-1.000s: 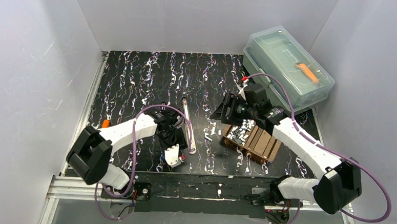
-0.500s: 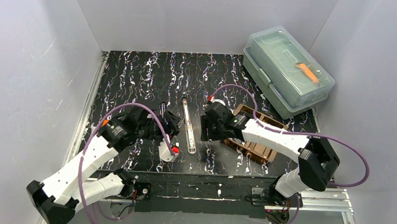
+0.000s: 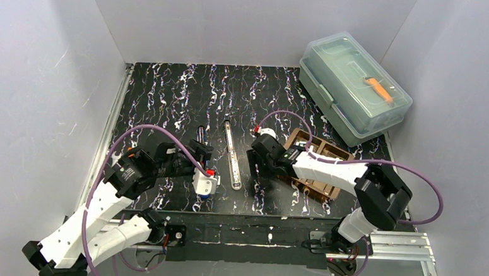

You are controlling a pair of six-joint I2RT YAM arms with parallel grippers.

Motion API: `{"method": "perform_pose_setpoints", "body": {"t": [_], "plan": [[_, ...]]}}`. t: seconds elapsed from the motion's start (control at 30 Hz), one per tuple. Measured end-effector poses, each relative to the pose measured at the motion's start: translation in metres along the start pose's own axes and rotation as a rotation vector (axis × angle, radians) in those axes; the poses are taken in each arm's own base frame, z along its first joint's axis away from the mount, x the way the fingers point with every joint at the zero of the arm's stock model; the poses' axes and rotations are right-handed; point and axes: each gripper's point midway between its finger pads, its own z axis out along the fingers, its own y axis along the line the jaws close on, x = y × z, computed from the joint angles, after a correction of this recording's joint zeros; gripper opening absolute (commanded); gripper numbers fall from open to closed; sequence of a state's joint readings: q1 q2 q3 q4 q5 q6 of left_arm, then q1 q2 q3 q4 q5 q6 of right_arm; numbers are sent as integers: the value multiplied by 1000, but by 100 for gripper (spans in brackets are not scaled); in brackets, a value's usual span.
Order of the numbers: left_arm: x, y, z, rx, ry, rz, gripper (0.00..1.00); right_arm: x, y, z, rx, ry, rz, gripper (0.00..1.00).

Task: Load the staples into the stapler
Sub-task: Place the staple at the center of the board, then pick up the staple from the center of the board.

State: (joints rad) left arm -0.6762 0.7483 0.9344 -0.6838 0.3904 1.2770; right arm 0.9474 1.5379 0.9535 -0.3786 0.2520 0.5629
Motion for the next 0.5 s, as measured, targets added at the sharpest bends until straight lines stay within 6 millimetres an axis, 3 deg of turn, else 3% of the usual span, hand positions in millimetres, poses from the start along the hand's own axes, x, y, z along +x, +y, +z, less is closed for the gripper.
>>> {"method": "perform_pose_setpoints", "body": {"t": [0.17, 0.5], "plan": [[2, -2, 3, 12, 4, -47, 59, 13, -2, 13, -11, 22, -17, 78], [-4, 7, 1, -1, -11, -61, 62, 11, 2, 31, -18, 5, -38, 76]]}}
